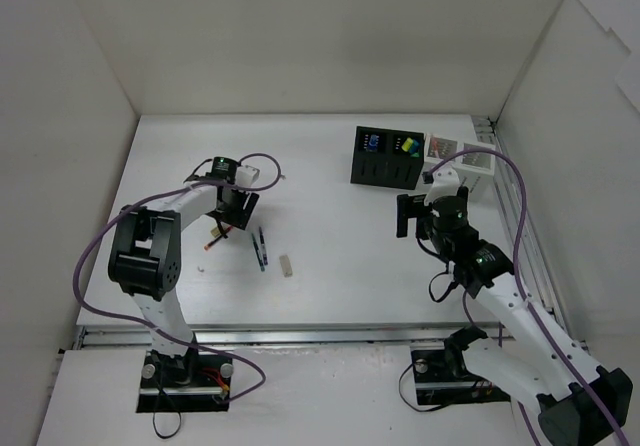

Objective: Sort the stationery into containers
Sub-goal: Pick up the pen from the center of the board.

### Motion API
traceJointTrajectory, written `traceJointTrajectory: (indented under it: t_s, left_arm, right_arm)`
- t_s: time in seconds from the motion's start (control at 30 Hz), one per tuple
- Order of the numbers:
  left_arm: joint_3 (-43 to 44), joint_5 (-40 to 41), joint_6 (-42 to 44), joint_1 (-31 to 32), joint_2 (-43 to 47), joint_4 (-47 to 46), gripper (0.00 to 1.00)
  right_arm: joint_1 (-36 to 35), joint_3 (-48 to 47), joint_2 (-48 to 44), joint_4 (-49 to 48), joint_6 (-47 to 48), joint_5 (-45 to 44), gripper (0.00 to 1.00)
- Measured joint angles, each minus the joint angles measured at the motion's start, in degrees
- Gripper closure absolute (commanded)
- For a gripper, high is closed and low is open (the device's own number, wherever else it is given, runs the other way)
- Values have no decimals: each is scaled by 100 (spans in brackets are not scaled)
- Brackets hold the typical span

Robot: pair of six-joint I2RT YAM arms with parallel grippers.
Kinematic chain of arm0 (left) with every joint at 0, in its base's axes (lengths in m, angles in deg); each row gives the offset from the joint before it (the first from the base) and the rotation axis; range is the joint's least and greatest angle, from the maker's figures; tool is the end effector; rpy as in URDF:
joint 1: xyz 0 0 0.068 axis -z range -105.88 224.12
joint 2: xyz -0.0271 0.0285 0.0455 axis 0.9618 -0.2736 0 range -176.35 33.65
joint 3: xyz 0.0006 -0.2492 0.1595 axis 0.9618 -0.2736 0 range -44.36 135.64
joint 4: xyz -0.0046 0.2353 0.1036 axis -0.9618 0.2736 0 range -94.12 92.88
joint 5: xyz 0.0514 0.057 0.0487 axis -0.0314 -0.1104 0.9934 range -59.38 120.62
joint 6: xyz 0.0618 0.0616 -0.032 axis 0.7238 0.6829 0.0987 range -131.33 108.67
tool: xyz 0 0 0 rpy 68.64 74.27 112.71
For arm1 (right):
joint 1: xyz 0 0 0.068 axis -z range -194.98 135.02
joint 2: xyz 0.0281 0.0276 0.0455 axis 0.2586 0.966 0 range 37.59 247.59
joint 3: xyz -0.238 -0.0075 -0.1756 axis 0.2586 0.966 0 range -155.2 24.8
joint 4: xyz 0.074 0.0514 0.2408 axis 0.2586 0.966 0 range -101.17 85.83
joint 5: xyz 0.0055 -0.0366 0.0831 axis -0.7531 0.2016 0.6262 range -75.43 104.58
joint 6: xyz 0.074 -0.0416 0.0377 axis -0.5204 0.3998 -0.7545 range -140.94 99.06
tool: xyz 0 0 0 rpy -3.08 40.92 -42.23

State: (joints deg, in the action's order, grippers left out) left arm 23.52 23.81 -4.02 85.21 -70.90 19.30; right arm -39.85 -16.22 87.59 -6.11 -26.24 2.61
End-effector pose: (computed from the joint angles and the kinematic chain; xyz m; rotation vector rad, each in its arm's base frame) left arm 0.3899 -0.0864 0.1604 0.4597 2.5780 -0.1787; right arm 0.2186 0.0822 0.3179 -0.1614 1.8069 0.1844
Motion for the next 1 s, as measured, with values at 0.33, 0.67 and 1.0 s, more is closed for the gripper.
traceJointTrajectory:
  t_s: [0.33,0.67,1.0]
  left_arm:
    - [177,175,11,4,-164,-42,71]
    - [179,44,61,4,-179,-140,100]
    - [-70,-673,-7,0,562,-411,100]
  right_arm:
    - [0,33,-186,44,46,-160,2]
    - [0,55,-428,107,37,-247,2]
    - [0,70,-723,151,-175,592,2]
